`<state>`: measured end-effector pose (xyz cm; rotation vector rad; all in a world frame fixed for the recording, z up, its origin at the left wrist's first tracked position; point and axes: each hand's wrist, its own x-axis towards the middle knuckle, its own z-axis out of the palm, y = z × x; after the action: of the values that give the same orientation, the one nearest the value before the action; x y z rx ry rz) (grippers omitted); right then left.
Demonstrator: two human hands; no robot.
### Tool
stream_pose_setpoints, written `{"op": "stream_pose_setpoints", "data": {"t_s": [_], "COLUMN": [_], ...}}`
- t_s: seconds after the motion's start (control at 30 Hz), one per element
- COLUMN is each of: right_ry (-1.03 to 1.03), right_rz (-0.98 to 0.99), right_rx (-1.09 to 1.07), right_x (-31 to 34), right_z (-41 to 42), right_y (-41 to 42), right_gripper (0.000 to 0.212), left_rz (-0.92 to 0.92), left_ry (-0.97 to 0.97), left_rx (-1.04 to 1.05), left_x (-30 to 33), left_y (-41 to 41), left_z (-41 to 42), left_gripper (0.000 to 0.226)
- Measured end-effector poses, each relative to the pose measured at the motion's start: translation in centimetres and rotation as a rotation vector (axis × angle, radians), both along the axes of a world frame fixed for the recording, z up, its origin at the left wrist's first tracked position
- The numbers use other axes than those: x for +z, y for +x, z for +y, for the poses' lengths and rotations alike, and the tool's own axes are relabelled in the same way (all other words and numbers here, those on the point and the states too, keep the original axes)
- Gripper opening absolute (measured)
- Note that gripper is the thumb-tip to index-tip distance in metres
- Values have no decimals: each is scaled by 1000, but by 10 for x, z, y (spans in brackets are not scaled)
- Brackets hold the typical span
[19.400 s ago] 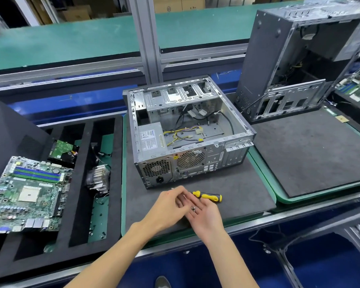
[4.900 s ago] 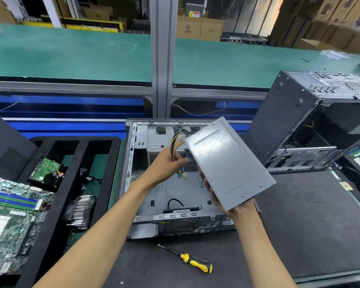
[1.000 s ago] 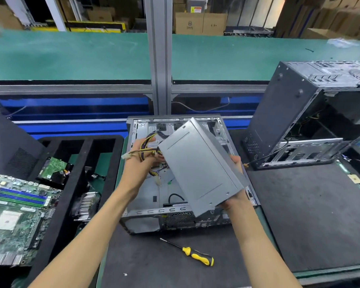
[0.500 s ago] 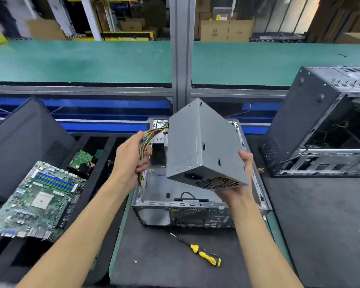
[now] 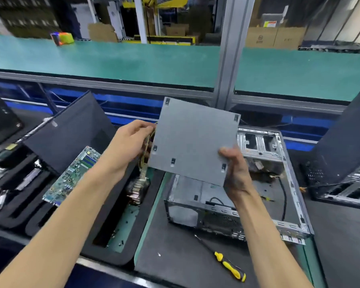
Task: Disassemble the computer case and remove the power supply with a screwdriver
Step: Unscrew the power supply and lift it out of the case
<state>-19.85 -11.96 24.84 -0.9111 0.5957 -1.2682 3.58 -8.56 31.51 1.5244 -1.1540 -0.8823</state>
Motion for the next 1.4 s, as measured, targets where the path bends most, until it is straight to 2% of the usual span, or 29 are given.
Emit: {"op": "stream_pose_setpoints", "data": {"t_s": [0.1,0.2,0.3,0.37,0.43,0.5,0.63,0.7,0.77,0.87,0.97,1.0,1.07,1.13,1.17,1.2,1.27,1.4], "right_ry": [-98,-232,-297,-287,-252,-236,-149,-139,-124,-46,-64,-75,-76,-46,-44,-50,-45,1], "right_rz": [153,323,433,452,448,421,341,317,291,251,287,296,294,280,272,265,273,309], "right_rx": [-45,-68,-65,-61,-49,-22,29,71,139,198,263,287,313,327,342,367,411,379], "right_x": [3,0,1,8,16,20,18,14,12,6,5,5,5,4,3,3,3,-1], "right_z": [-4,-11,-26,-39,-53,-66,-75,-78,-80,-82,-88,-89,-92,-93,-94,-95,-98,-105], "right_y": [32,60,92,113,130,142,153,153,154,158,166,170,177,183,186,188,192,202], "right_gripper": [105,105,99,97,97,96,88,67,51,47,45,44,43,44,44,44,43,36], "left_rz": [-65,74,50,-46,-243,-333,-366,-463,-529,-369,-336,-369,-481,-639,-680,-658,-472,-184], "left_ry": [-48,-37,33,74,50,30,117,73,-57,-165,-125,-47,107,194,237,289,378,371], "left_rx": [98,105,59,47,29,-62,-363,-399,-373,-479,-804,-921,-1071,-1085,-1075,-1079,-1092,-953], "left_x": [-6,-8,-11,-15,-16,-12,-3,-3,1,17,36,40,41,39,38,35,28,17], "left_y": [22,58,107,138,161,179,214,225,226,222,215,214,211,207,206,206,208,216], "left_z": [-12,-30,-60,-84,-104,-115,-129,-141,-150,-152,-146,-143,-139,-138,-139,-140,-142,-142], "left_gripper": [19,21,43,53,48,49,78,72,58,55,59,64,89,115,121,121,107,94]}}
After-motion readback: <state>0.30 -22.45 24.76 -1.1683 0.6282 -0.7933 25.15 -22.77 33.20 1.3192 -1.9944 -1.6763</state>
